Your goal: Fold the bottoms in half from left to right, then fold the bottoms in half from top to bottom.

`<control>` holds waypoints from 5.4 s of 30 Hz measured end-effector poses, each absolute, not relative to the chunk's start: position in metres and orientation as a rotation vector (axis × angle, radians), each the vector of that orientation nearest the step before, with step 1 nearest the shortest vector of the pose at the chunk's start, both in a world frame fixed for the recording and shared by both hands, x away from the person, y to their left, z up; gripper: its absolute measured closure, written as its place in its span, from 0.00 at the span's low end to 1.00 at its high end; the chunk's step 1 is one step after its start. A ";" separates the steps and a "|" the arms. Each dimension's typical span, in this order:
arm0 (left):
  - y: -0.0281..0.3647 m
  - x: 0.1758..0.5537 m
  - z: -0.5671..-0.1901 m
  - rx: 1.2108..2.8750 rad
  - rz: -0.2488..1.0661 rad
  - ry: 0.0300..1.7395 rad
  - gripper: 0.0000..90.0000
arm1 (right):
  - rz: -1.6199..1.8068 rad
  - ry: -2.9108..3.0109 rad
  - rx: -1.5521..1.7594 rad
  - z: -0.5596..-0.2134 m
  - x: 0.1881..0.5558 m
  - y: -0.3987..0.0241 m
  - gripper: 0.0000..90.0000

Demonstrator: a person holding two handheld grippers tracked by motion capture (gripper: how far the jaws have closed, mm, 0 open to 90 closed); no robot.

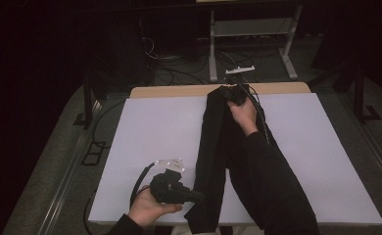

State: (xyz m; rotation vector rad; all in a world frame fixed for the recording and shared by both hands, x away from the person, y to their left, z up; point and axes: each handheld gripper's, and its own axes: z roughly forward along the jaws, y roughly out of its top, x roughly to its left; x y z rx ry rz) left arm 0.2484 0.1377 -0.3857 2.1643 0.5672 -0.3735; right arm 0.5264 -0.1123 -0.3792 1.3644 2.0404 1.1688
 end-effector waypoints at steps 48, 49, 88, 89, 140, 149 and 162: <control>0.012 0.253 -0.394 2.184 -0.466 0.480 0.98 | 1.098 2.168 1.383 -0.400 0.537 -0.215 0.97; 0.009 0.253 -0.394 2.184 -0.469 0.478 0.98 | 1.094 2.176 1.376 -0.401 0.537 -0.218 0.97; -0.097 0.278 -0.438 2.136 -0.513 0.633 0.98 | 0.892 2.238 1.195 -0.399 0.562 -0.223 0.96; -0.099 0.279 -0.439 2.132 -0.514 0.639 0.98 | 0.892 2.238 1.202 -0.400 0.563 -0.223 0.96; -0.049 0.303 -0.401 2.041 -0.146 0.548 0.00 | 1.276 2.103 1.438 -0.383 0.494 -0.304 0.00; -0.033 0.315 -0.394 2.053 -0.054 0.520 0.00 | 1.264 2.112 1.414 -0.381 0.493 -0.298 0.00; 0.001 0.341 -0.383 2.054 0.054 0.526 0.00 | 1.273 2.158 1.417 -0.384 0.494 -0.282 0.00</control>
